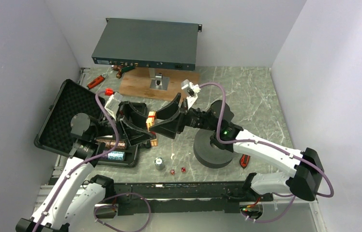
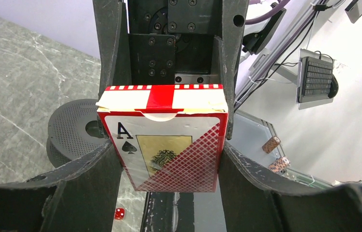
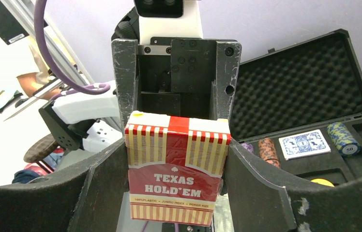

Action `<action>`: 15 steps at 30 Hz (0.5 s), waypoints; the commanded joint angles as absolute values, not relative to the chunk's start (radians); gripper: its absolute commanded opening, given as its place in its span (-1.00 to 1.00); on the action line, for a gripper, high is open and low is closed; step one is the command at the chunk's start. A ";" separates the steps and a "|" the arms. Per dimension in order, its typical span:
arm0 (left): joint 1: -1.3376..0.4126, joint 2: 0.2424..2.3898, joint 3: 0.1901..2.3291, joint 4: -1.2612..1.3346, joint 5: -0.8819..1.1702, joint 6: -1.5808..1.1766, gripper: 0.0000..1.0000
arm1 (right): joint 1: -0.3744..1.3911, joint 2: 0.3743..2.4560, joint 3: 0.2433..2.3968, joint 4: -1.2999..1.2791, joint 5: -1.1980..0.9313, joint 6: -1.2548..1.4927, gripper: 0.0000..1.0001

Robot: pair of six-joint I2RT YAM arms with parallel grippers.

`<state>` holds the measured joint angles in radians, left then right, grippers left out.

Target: Pack up texas hold em set

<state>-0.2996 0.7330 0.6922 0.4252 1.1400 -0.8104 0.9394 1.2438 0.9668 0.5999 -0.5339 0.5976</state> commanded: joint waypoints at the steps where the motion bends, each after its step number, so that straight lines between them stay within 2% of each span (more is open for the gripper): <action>1: -0.307 0.709 0.727 0.355 1.099 -0.721 -1.00 | 0.943 1.193 0.994 0.653 -0.445 0.584 -0.18; 4: -0.306 0.704 0.737 0.295 1.076 -0.689 -1.00 | 0.943 1.160 0.984 0.623 -0.395 0.573 0.45; 6: -0.307 0.695 0.743 0.247 1.049 -0.662 -1.00 | 0.942 1.134 0.977 0.596 -0.337 0.565 0.76; 7: -0.306 0.690 0.746 0.225 1.037 -0.650 -1.00 | 0.942 1.119 0.971 0.583 -0.319 0.559 0.86; 10: -0.307 0.675 0.757 0.170 0.989 -0.625 -1.00 | 0.942 1.068 0.951 0.536 -0.206 0.545 0.98; 15: -0.307 0.666 0.804 -0.023 0.776 -0.576 -1.00 | 0.942 1.027 0.957 0.359 0.005 0.545 0.99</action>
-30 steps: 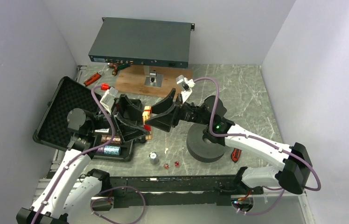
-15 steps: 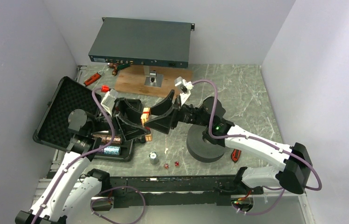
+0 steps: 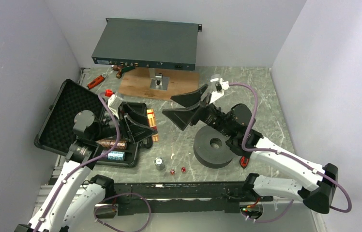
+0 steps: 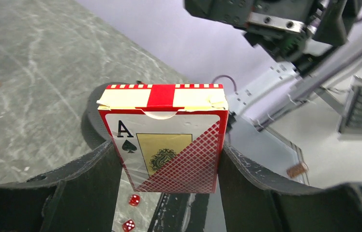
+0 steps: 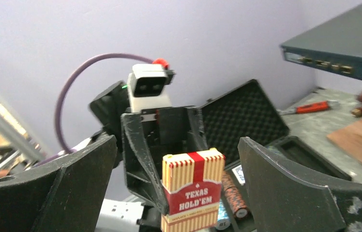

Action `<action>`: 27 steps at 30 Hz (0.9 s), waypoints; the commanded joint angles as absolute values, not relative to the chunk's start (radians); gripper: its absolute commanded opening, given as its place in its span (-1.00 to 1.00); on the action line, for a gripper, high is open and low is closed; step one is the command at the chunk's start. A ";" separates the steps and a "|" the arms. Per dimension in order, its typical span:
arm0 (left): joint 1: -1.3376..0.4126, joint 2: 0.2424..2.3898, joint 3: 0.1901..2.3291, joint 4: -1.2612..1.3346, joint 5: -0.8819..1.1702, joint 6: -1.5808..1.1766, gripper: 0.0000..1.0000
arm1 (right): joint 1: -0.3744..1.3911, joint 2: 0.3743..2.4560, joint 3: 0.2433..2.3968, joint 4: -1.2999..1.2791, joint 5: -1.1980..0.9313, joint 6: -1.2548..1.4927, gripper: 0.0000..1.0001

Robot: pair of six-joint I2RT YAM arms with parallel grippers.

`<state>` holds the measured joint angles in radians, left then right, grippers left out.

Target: Pack up texas hold em set

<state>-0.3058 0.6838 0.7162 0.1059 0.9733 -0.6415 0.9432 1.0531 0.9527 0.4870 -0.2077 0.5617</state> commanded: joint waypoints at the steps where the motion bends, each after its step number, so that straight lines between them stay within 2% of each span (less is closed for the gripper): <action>1: -0.307 0.676 0.818 -0.074 0.720 -0.571 -1.00 | 0.942 1.026 0.956 0.329 0.051 0.553 0.99; 6: -0.307 0.741 0.883 -0.249 0.522 -0.587 -1.00 | 0.942 1.031 0.933 0.289 0.113 0.572 0.99; 12: -0.307 0.772 0.903 -0.344 0.303 -0.594 -1.00 | 0.942 1.034 0.932 0.255 0.140 0.581 0.99; 19: -0.307 0.838 1.007 -0.566 0.140 -0.406 -1.00 | 0.942 1.019 0.915 0.221 0.172 0.571 0.99; 27: -0.307 0.886 1.036 -0.633 0.004 -0.238 -1.00 | 0.942 1.010 0.910 0.132 0.220 0.556 0.99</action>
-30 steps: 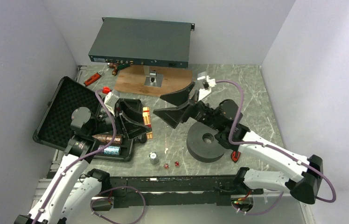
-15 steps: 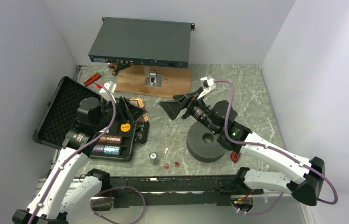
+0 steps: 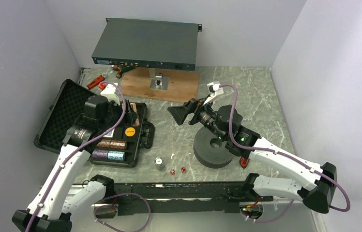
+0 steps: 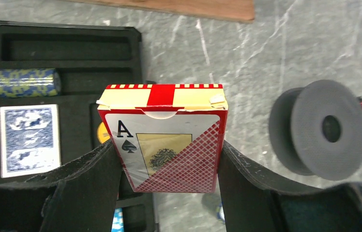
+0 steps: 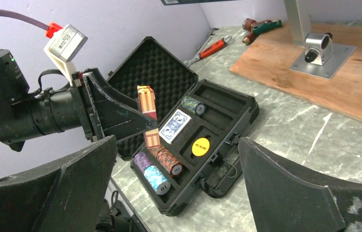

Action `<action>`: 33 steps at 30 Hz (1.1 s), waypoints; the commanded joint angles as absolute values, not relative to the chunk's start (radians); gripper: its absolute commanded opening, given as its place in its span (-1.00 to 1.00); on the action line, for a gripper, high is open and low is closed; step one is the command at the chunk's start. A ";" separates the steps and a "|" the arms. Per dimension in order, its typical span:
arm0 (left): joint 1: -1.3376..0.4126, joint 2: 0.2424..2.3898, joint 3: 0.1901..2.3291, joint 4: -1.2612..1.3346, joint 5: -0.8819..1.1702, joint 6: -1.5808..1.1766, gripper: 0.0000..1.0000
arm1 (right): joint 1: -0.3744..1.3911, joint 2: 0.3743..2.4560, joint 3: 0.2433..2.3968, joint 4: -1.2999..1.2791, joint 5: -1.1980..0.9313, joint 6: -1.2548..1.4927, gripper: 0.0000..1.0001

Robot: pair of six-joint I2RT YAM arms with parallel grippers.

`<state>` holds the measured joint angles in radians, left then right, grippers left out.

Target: Pack up texas hold em set

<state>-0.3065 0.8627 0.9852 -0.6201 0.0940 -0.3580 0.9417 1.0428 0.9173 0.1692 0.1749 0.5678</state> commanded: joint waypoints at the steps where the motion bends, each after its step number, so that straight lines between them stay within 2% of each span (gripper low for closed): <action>1: -0.307 0.897 1.039 -0.636 0.002 -0.219 -1.00 | 0.942 1.001 0.904 0.123 0.228 0.553 0.99; 7: -0.307 0.972 1.042 -0.629 -0.079 -0.122 -1.00 | 0.942 0.937 0.883 -0.009 0.301 0.537 0.99; 14: -0.307 1.059 1.037 -0.597 -0.002 -0.053 -1.00 | 0.940 0.885 0.844 -0.112 0.361 0.529 0.99; 17: -0.307 1.118 1.094 -0.642 0.053 -0.013 -1.00 | 0.940 0.897 0.845 -0.131 0.364 0.525 0.99; 20: -0.307 1.181 1.132 -0.682 0.025 0.025 -1.00 | 0.940 0.913 0.847 -0.134 0.360 0.522 0.99; 33: -0.304 1.307 1.080 -0.653 -0.052 0.037 -1.00 | 0.940 0.985 0.844 -0.105 0.359 0.494 0.99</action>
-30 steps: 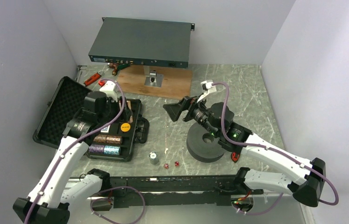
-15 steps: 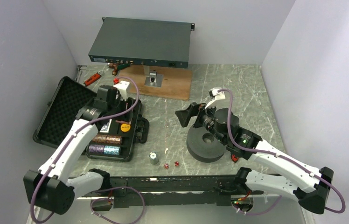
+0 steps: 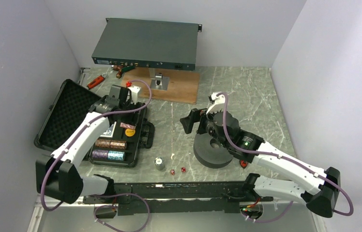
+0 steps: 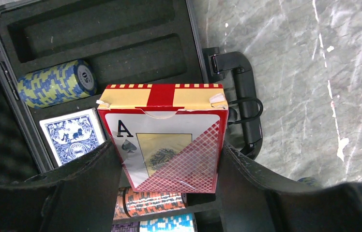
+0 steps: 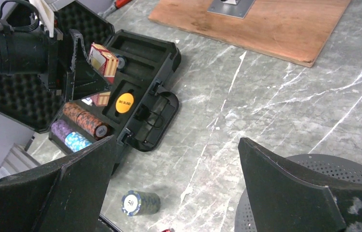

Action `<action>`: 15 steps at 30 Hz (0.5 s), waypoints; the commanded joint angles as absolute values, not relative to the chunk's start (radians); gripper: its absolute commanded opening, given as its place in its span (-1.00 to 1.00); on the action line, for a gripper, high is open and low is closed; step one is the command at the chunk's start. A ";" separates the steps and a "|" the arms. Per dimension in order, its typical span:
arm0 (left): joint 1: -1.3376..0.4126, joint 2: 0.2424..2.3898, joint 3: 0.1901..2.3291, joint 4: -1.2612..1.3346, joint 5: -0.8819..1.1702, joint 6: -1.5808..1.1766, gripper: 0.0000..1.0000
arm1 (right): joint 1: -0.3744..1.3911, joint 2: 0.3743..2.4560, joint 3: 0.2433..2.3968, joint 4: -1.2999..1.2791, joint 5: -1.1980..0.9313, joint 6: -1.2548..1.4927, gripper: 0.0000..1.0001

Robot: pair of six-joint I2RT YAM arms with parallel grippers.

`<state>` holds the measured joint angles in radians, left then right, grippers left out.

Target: Pack up texas hold em set

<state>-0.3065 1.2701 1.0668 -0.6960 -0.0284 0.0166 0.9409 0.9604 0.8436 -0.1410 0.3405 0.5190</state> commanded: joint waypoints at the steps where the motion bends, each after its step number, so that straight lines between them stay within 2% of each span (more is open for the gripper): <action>1: -0.303 1.328 1.095 -0.667 -0.055 0.033 -1.00 | 0.940 0.996 0.848 -0.107 0.356 0.494 0.99; 15: -0.291 1.425 1.110 -0.704 -0.045 0.012 -1.00 | 0.936 0.991 0.822 -0.130 0.363 0.493 0.99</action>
<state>-0.2951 1.4334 1.0821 -0.7200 -0.0395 0.0151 0.9394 1.0134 0.8059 -0.1436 0.3412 0.5144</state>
